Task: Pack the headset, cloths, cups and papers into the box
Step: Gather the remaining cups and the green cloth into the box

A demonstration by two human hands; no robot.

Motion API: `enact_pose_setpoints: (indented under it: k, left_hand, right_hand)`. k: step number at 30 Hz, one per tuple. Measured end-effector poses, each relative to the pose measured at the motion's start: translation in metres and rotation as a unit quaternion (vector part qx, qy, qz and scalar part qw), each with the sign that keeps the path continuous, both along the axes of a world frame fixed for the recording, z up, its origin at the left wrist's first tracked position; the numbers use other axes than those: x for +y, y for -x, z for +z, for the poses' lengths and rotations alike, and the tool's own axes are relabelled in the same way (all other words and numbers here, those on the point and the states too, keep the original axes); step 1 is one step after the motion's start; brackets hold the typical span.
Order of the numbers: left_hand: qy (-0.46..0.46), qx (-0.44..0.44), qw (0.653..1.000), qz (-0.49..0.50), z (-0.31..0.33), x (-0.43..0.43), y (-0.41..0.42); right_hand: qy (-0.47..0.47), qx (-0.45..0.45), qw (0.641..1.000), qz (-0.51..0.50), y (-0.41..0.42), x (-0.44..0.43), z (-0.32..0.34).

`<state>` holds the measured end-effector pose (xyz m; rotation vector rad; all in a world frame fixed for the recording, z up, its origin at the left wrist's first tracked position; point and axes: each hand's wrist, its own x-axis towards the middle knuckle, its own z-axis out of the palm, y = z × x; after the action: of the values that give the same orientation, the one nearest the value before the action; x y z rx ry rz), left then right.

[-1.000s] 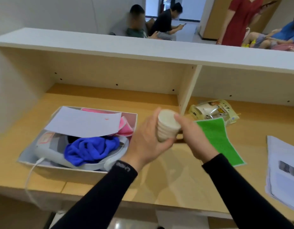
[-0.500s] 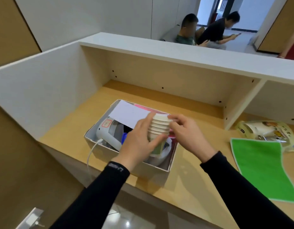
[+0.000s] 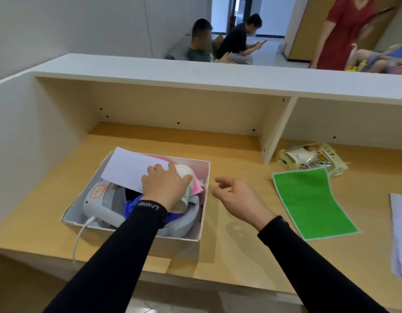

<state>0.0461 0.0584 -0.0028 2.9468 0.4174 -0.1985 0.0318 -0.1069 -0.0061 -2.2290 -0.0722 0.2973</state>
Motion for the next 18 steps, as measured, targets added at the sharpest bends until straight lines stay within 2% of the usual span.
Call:
enact_pose_setpoints:
  k: [3,5,8,12,18]
  left_hand:
    - [-0.026,-0.124,0.991,-0.045,0.012,-0.013,0.0]
    - [0.029,-0.213,0.972,-0.097,0.018,-0.031,0.002]
    - [0.11,-0.254,0.943,-0.186,0.021,-0.071,0.004]
    - [0.173,-0.182,0.93,-0.268,0.009,-0.126,0.003]
    - [0.244,0.025,0.936,-0.254,-0.041,-0.197,-0.012]
  right_hand:
    - [-0.006,-0.004,1.0,-0.026,0.002,-0.013,0.0]
    - [-0.014,-0.009,0.998,-0.056,0.004,-0.024,-0.001]
    - [-0.02,-0.014,0.994,-0.105,0.008,-0.049,-0.006]
    - [-0.013,-0.013,0.983,-0.182,0.013,-0.101,-0.011]
    - [0.018,0.044,0.965,-0.26,0.022,-0.197,-0.029]
